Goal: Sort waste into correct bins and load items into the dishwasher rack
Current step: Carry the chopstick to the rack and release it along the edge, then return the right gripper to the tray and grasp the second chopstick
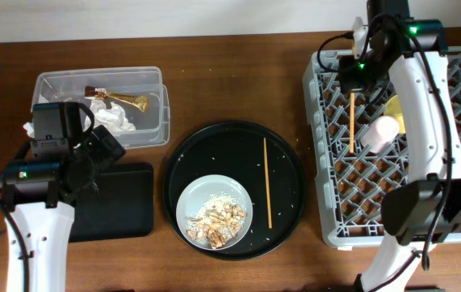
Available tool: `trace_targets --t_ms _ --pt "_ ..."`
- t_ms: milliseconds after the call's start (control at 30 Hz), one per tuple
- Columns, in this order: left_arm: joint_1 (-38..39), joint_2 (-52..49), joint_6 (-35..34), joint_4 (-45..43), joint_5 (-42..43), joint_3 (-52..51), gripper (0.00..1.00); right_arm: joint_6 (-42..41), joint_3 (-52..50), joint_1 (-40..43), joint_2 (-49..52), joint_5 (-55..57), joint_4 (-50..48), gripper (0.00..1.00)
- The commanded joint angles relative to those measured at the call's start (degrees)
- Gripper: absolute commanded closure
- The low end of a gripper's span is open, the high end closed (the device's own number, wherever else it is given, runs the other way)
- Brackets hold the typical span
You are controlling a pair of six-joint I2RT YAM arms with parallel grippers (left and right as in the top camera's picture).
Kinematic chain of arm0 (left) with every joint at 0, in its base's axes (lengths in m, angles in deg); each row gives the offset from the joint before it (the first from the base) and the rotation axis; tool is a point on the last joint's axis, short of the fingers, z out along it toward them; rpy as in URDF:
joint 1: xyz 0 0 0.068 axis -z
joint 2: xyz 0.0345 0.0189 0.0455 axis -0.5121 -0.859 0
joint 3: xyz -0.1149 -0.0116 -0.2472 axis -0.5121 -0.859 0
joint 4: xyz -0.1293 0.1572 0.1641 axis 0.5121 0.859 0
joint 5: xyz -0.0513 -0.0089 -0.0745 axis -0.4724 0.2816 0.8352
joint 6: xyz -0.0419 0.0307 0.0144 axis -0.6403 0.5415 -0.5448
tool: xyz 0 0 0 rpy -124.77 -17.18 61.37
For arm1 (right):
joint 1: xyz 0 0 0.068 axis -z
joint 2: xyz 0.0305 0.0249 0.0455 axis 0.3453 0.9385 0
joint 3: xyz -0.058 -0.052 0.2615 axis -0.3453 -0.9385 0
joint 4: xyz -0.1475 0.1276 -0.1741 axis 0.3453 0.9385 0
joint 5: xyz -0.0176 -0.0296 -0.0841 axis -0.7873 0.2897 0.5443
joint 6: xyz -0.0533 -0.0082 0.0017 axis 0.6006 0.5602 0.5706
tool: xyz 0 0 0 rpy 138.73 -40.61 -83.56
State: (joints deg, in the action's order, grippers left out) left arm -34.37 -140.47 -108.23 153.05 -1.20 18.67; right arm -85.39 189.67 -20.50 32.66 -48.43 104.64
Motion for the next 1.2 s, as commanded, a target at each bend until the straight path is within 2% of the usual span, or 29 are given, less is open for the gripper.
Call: trace_targets --t_ms 0,67,100,133,200,267,367,433,500,600,667,733,767,800,900,1167 --pt "-0.24 0.63 -0.37 -0.07 -0.83 0.02 0.01 0.33 0.04 0.24 4.04 0.2 -0.52 0.94" --pt "-0.24 0.63 -0.37 -0.07 -0.83 0.02 0.01 0.37 0.02 0.26 5.68 -0.63 -0.39 0.86" --pt "-0.24 0.63 -0.37 -0.07 -0.83 0.02 0.01 0.37 -0.22 0.26 6.36 -1.36 -0.28 0.75" --pt "-0.24 0.63 -0.37 -0.07 -0.83 0.02 0.01 0.35 -0.24 0.26 6.71 -1.88 0.04 0.59" --pt "-0.24 0.63 -0.37 -0.07 -0.83 0.02 0.01 0.04 -0.24 0.24 6.91 -3.76 1.01 0.36" --pt "-0.24 0.63 -0.37 -0.07 -0.83 0.02 0.0 -3.1 -0.22 -0.07 6.84 -4.52 2.75 0.36" --pt "-0.24 0.63 -0.37 -0.07 -0.83 0.02 0.01 -3.1 -0.22 -2.82 6.6 -4.74 5.51 0.36" --pt "-0.24 0.63 -0.37 -0.07 -0.83 0.02 0.01 -4.68 -0.22 -7.41 6.51 -4.68 7.21 0.35" --pt "-0.24 0.63 -0.37 -0.07 -0.83 0.02 0.01 -9.6 -0.57 -13.0 6.54 -4.46 8.44 0.35" --pt "-0.24 0.63 -0.37 -0.07 -0.83 0.02 0.01 -12.83 -3.93 -19.02 6.56 -3.28 6.38 0.3" --pt "-0.24 0.63 -0.37 -0.07 -0.83 0.02 0.01 -19.63 -8.92 -22.43 6.56 1.73 2.93 0.3" --pt "-0.24 0.63 -0.37 -0.07 -0.83 0.02 0.01 -22.8 -14.29 -24.11 6.56 1.97 -1.27 0.41" --pt "-0.24 0.63 -0.37 -0.07 -0.83 0.02 0.01 -23.98 -17.09 -24.57 6.56 1.81 -3.43 0.53" --pt "-0.24 0.63 -0.37 -0.07 -0.83 0.02 0.01 -23.93 -19.45 -25.05 6.56 1.33 -5.05 0.55" --pt "-0.24 0.63 -0.37 -0.07 -0.83 0.02 0.0 -24.2 -25.18 -26.4 6.56 1.4 -7.72 0.61" --pt "-0.24 0.63 -0.37 -0.07 -0.83 0.02 0.01 -28.83 -34.71 -30.25 6.56 1.42 -14.69 0.62"
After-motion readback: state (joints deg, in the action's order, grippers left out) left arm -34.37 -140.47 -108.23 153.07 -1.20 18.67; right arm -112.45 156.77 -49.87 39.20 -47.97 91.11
